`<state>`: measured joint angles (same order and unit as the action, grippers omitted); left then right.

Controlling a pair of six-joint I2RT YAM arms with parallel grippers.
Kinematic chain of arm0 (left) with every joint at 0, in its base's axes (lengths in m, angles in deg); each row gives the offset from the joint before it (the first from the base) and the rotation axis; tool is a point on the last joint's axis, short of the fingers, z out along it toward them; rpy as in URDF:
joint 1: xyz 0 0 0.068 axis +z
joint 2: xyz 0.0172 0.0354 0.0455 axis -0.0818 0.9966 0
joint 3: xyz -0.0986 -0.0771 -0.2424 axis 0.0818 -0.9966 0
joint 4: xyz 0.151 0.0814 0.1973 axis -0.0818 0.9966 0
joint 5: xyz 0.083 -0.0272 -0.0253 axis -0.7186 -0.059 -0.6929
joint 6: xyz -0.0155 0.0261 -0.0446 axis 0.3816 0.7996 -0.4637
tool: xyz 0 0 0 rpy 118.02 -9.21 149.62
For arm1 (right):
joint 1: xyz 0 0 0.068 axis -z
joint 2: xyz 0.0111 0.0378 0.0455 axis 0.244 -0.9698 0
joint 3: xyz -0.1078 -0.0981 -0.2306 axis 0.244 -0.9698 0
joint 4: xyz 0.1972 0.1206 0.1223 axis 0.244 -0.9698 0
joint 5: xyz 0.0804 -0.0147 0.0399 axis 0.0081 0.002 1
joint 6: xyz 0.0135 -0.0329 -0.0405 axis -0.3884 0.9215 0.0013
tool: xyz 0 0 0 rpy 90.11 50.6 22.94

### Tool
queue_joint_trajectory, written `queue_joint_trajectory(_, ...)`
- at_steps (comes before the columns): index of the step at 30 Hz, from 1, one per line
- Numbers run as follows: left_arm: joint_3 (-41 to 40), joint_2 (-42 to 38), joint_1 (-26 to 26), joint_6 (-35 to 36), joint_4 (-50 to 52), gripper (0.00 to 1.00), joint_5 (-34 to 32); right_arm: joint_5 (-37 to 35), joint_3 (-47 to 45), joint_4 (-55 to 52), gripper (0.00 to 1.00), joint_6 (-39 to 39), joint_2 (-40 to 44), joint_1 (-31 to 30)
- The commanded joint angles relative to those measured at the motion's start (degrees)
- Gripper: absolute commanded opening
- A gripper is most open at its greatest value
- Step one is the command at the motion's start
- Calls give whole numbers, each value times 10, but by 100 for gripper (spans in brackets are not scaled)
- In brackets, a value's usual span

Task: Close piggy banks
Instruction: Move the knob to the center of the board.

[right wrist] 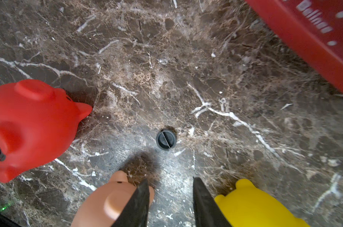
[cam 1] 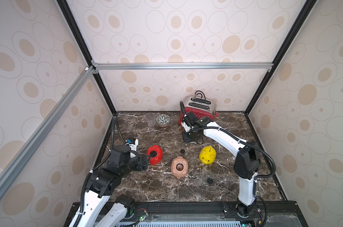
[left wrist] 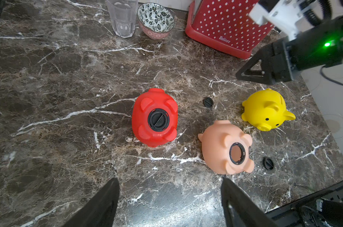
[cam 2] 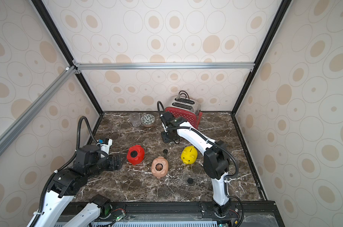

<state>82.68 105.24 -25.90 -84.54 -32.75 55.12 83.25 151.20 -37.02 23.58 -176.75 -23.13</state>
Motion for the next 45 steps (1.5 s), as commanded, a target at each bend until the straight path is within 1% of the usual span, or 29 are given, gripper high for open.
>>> queue_joint_trajectory(1,0,2,3,16,0,82,-20,29,37,-33,35,-9,-42,3)
queue_joint_trajectory(4,0,8,3,13,0,82,-27,45,70,-52,32,12,-91,2)
queue_joint_trajectory(5,0,10,3,12,1,82,-31,38,76,-55,31,17,-103,2)
queue_joint_trajectory(7,-1,16,3,9,4,82,-38,30,81,-57,25,19,-118,3)
queue_joint_trajectory(8,0,20,3,9,3,82,-41,38,81,-53,23,22,-125,3)
queue_joint_trajectory(11,0,31,3,8,4,82,-44,48,83,-52,20,18,-143,2)
queue_joint_trajectory(15,2,39,3,6,8,82,-54,65,94,-58,18,15,-170,-1)
queue_joint_trajectory(18,1,40,3,5,8,82,-59,41,92,-55,17,16,-178,-2)
queue_joint_trajectory(23,2,47,3,5,9,82,-62,20,96,-63,16,24,-192,-5)
queue_joint_trajectory(27,2,45,3,3,12,82,-71,25,98,-64,14,30,-201,-7)
queue_joint_trajectory(30,1,42,3,3,10,82,-71,7,103,-63,13,36,-206,-12)
queue_joint_trajectory(32,1,41,3,2,10,82,-70,20,113,-70,12,40,-213,-13)
queue_joint_trajectory(35,1,41,3,3,10,82,-70,19,116,-70,12,41,-215,-17)
queue_joint_trajectory(41,0,38,4,3,9,83,-70,-12,125,-81,12,46,-221,-26)
queue_joint_trajectory(45,0,40,3,2,9,83,-70,-70,125,-94,12,49,-221,-29)
